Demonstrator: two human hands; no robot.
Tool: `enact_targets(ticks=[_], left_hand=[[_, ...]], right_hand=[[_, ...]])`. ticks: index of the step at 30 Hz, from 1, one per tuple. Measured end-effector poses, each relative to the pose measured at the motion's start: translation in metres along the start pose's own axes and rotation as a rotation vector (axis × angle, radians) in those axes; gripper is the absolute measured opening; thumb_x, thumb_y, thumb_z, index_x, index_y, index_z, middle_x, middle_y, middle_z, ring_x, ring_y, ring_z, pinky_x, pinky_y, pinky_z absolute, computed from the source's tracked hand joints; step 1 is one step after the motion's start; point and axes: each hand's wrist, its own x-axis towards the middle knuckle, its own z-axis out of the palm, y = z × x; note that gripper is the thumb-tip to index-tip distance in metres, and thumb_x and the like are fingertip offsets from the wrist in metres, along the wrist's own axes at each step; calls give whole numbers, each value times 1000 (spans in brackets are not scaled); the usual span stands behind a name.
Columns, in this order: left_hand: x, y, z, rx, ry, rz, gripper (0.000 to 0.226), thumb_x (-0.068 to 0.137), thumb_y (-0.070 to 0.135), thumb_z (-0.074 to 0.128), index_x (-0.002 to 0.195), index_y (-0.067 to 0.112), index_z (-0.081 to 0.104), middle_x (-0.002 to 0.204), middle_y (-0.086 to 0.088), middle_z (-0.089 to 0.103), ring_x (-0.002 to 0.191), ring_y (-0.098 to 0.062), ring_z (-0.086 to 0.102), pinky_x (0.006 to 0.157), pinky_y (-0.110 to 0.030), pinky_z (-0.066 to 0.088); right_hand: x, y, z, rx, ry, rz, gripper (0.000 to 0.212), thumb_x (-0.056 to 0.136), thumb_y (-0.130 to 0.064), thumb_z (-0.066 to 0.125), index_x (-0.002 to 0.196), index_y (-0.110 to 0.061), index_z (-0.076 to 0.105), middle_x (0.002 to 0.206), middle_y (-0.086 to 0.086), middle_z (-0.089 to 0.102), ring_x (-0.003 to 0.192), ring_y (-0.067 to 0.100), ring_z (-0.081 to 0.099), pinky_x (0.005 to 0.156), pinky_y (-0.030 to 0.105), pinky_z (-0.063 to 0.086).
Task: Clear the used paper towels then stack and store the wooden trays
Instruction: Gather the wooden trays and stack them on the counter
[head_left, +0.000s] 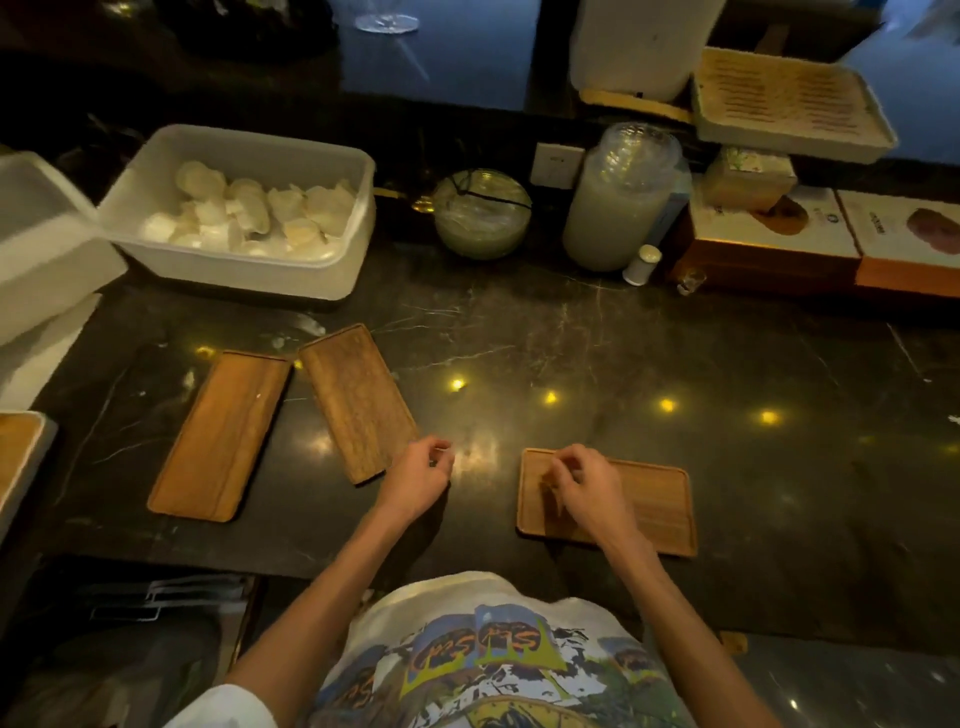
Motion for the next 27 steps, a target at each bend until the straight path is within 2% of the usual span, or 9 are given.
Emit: enact_targets(ticks=[4,8,11,13,18,21,22,24,27], left_hand=[[8,-44,-66,-3,150,-100,31,94,21,54,124,15,61,113,-9,69,103,-29,65,90,-42,53],[15,-96,-127,-39,292,-167,24,92,11,53,113,11,66,98,-13,71,98,-33,66,84,-39,52],[12,-126,-170,-56,395,-250,21,93,16,52,110,16,64,98,-10,70,97,-33,66,80,-37,50],[7,-145,-196,59,463,-285,22,91,18,50,106,18,65,101,-13,71,96,-35,66,76,-37,49],[-17,-184,-237,295,332,-491,25,91,30,42,108,14,50,115,-16,64,107,-38,61,84,-42,46],[-29,-205,-243,322,240,-589,43,93,35,43,125,6,39,125,-18,60,114,-38,58,88,-42,45],[-30,-211,-244,304,218,-617,48,93,36,44,128,4,37,127,-19,59,114,-38,59,90,-41,46],[-31,-223,-245,225,197,-655,46,92,34,44,124,2,42,116,-18,65,97,-35,68,86,-39,55],[-32,-231,-244,11,148,-665,26,91,30,44,92,7,57,82,-10,74,67,-29,74,67,-40,63]], right_hand=[[12,-71,45,-14,-144,-130,12,95,-36,56,101,-28,63,95,-9,65,85,2,60,71,22,50],[24,-135,90,-65,-202,-208,18,95,-34,57,105,-22,66,97,-6,67,91,11,64,79,30,53],[37,-177,126,-76,-242,-243,21,95,-34,58,107,-20,66,100,-3,68,95,14,66,81,34,55],[45,-206,151,-121,-265,-268,26,94,-35,56,113,-21,67,107,0,70,99,17,65,86,40,55],[72,-284,208,-275,-324,-409,27,94,-26,56,117,-14,65,109,8,69,102,23,64,87,39,53],[94,-323,231,-359,-328,-510,24,93,-23,57,112,-11,66,113,11,67,106,27,64,91,39,52],[102,-333,238,-397,-328,-523,29,93,-24,57,119,-11,63,119,12,64,111,28,61,95,40,50],[114,-347,250,-525,-352,-499,49,92,-25,57,138,-11,48,135,14,53,124,33,51,104,43,44],[128,-355,263,-624,-415,-421,61,90,-26,59,145,-10,38,144,16,45,131,36,42,109,45,38]])
